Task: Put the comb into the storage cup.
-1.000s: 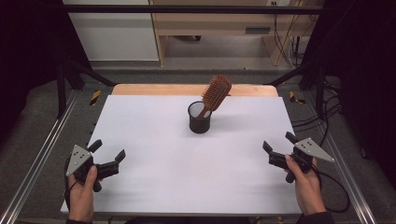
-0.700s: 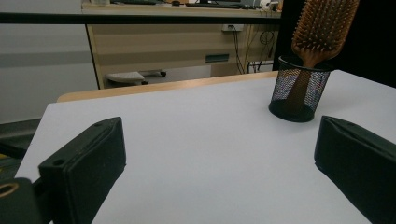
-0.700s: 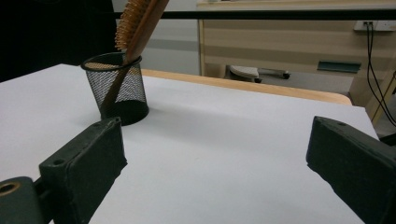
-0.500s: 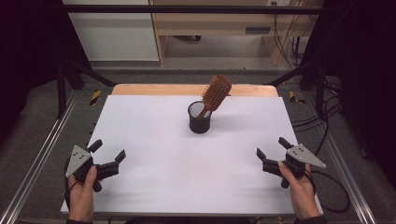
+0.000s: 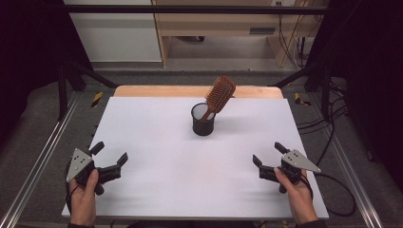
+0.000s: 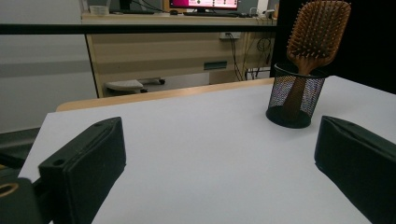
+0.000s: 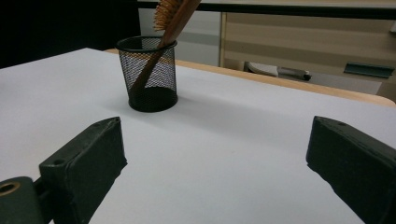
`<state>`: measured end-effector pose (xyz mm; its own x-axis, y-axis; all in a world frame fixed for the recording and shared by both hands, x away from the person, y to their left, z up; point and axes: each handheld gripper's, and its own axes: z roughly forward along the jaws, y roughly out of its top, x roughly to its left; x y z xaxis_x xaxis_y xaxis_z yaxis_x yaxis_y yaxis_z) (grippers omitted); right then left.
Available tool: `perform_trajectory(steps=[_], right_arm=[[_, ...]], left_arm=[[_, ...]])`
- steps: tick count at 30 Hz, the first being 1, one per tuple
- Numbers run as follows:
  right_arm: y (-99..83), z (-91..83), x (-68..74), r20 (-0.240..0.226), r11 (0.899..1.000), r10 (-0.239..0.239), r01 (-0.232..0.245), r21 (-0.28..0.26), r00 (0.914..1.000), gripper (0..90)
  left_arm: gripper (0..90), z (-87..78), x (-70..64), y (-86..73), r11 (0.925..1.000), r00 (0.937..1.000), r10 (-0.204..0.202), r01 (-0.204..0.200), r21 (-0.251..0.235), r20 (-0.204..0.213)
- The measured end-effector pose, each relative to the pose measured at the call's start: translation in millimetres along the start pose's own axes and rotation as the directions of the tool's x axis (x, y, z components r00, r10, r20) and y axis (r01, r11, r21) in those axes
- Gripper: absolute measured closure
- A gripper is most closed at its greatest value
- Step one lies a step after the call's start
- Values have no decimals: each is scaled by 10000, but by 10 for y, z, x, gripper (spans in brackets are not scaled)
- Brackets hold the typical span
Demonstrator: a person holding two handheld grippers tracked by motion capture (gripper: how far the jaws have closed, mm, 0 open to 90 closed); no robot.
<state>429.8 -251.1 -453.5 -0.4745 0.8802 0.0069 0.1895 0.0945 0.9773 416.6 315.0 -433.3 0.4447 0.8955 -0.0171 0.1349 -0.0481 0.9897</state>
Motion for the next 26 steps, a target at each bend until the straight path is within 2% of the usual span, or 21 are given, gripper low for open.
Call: perform_trajectory(steps=[10, 16, 20, 26], right_arm=[[-35, 58, 93, -334, 9996, -282, 281, -31, 9990, 39], [-9, 104, 145, -473, 9997, -164, 156, -180, 9987, 22], [-2, 161, 227, -662, 9990, -443, 439, -68, 9968, 25], [-9, 244, 300, -747, 9988, -470, 477, 82, 9961, 27]], left_arm=[[24, 3, -38, -6, 9999, 9999, 79, -78, -120, 93], [21, -4, -82, -4, 9995, 9998, 142, -138, -294, 138], [20, -9, -100, 0, 9991, 9997, 169, -161, -393, 203], [19, -1, -104, 4, 9987, 9995, 196, -185, -467, 239]])
